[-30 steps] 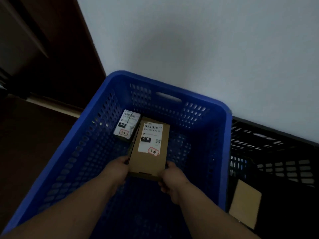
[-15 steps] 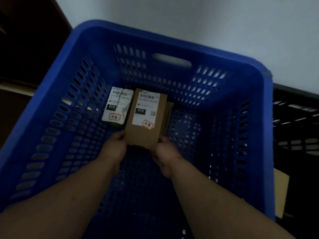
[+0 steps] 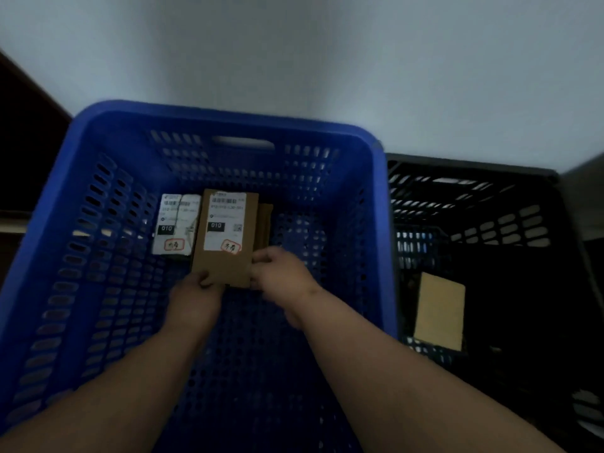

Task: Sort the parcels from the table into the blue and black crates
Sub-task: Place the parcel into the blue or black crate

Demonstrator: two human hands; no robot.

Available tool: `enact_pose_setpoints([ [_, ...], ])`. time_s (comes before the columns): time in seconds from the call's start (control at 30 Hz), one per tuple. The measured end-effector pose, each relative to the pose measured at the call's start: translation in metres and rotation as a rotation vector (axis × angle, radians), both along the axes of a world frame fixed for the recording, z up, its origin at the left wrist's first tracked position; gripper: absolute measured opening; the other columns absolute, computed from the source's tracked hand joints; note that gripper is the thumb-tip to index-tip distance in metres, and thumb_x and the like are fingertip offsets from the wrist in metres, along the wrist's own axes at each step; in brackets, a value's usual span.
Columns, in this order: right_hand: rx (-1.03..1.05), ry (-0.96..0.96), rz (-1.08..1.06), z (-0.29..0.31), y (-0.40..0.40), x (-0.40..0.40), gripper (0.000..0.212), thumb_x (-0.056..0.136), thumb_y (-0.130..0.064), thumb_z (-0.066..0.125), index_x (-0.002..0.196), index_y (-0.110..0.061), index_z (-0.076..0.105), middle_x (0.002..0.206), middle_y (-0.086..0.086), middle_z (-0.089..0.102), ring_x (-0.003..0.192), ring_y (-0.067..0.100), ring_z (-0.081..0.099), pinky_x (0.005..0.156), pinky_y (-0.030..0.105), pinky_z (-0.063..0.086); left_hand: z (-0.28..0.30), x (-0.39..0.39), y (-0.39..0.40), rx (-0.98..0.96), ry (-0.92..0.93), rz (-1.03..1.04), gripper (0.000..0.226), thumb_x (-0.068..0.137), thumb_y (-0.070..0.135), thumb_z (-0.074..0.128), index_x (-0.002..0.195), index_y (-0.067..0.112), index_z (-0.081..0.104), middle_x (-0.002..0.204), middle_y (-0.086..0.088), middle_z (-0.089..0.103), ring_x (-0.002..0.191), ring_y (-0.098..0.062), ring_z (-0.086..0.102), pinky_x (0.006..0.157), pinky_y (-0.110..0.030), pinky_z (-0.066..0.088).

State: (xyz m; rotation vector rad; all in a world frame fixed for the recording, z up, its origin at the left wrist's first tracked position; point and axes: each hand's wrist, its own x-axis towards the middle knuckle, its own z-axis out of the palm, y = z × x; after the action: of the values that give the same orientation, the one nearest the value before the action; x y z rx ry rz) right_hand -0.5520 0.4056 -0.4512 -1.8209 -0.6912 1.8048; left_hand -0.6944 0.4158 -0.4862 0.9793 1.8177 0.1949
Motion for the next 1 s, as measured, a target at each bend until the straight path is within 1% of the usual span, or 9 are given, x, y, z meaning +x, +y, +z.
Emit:
enact_pose_setpoints([
  [0.13,0.255,-0.055,-0.247,0.065,-0.016,0.033,0.012,0.098,-0.012,0.055,0.105,-0.020,0.060,0.104,0.000,0.065,0.091,0.012,0.062,0.071,0.018,0.051,0.044,0.034,-0.007,0.144,-0.002,-0.086,0.047,0.098,0.022,0.052,0.143,0.014,0.044,0.140,-0.007,0.047,0.102,-0.019,0.052,0.081,-0.030,0.047],
  [0.27,0.432,-0.258,-0.535,0.096,-0.045,0.096,0.021,0.093,-0.004,0.056,0.091,-0.023,0.063,0.080,-0.001,0.064,0.065,0.009,0.056,0.057,0.017,0.047,0.091,0.084,-0.014,0.406,0.036,-0.252,0.044,0.099,0.029,0.051,0.139,0.013,0.049,0.136,-0.013,0.049,0.114,-0.024,0.052,0.095,-0.036,0.046],
  [0.37,0.387,-0.472,-0.655,0.082,-0.072,0.151,0.026,0.088,-0.004,0.057,0.081,-0.030,0.057,0.080,0.003,0.062,0.070,0.018,0.055,0.068,0.029,0.047,0.127,0.133,-0.032,0.671,-0.035,-0.373,0.035,0.098,0.024,0.053,0.131,0.014,0.054,0.123,-0.004,0.049,0.110,-0.015,0.049,0.098,-0.029,0.040],
  [0.47,0.207,-0.616,-0.609,0.048,-0.102,0.206,0.016,0.087,-0.010,0.061,0.088,-0.024,0.055,0.091,0.002,0.061,0.076,0.017,0.057,0.065,0.020,0.046,0.146,0.190,-0.056,0.792,-0.136,-0.486,0.027,0.097,0.019,0.055,0.123,0.014,0.059,0.112,0.004,0.048,0.102,-0.006,0.049,0.092,-0.021,0.040],
  [0.53,-0.019,-0.733,-0.477,0.014,-0.118,0.239,0.020,0.086,-0.020,0.064,0.105,-0.021,0.057,0.109,0.005,0.059,0.092,0.023,0.058,0.072,0.028,0.048,0.139,0.229,-0.068,0.689,-0.178,-0.520,0.029,0.098,0.022,0.054,0.125,0.018,0.059,0.112,0.008,0.048,0.102,-0.003,0.050,0.091,-0.017,0.040],
  [0.63,-0.326,-0.725,-0.293,-0.027,-0.138,0.276,0.063,0.086,-0.034,0.066,0.142,-0.021,0.039,0.140,0.013,0.037,0.122,0.037,0.046,0.094,0.040,0.046,0.106,0.286,-0.083,0.331,-0.216,-0.552,0.038,0.100,0.030,0.050,0.137,0.025,0.050,0.127,0.007,0.050,0.109,-0.005,0.050,0.092,-0.018,0.040],
  [0.77,-0.442,-0.671,-0.199,-0.063,-0.151,0.306,0.093,0.081,-0.047,0.070,0.154,-0.027,0.016,0.150,0.011,0.024,0.134,0.038,0.031,0.100,0.043,0.041,0.047,0.338,-0.100,-0.162,-0.288,-0.318,0.046,0.103,0.024,0.044,0.148,0.024,0.036,0.128,0.001,0.052,0.095,-0.009,0.052,0.072,-0.011,0.046],
  [0.87,-0.463,-0.636,-0.191,-0.089,-0.149,0.316,0.108,0.076,-0.052,0.074,0.155,-0.030,0.003,0.155,0.009,0.015,0.140,0.037,0.023,0.106,0.047,0.038,-0.004,0.352,-0.105,-0.322,-0.216,-0.159,0.050,0.103,0.015,0.039,0.152,0.018,0.030,0.139,-0.012,0.049,0.115,-0.027,0.053,0.099,-0.033,0.048],
  [1.0,-0.496,-0.554,-0.210,-0.124,-0.140,0.310,0.127,0.067,-0.060,0.078,0.153,-0.032,-0.011,0.155,0.006,0.011,0.140,0.036,0.023,0.107,0.050,0.040,-0.055,0.356,-0.111,-0.367,-0.100,-0.156,0.046,0.105,0.014,0.034,0.151,0.011,0.029,0.148,-0.012,0.041,0.130,-0.031,0.044,0.109,-0.034,0.038],
])
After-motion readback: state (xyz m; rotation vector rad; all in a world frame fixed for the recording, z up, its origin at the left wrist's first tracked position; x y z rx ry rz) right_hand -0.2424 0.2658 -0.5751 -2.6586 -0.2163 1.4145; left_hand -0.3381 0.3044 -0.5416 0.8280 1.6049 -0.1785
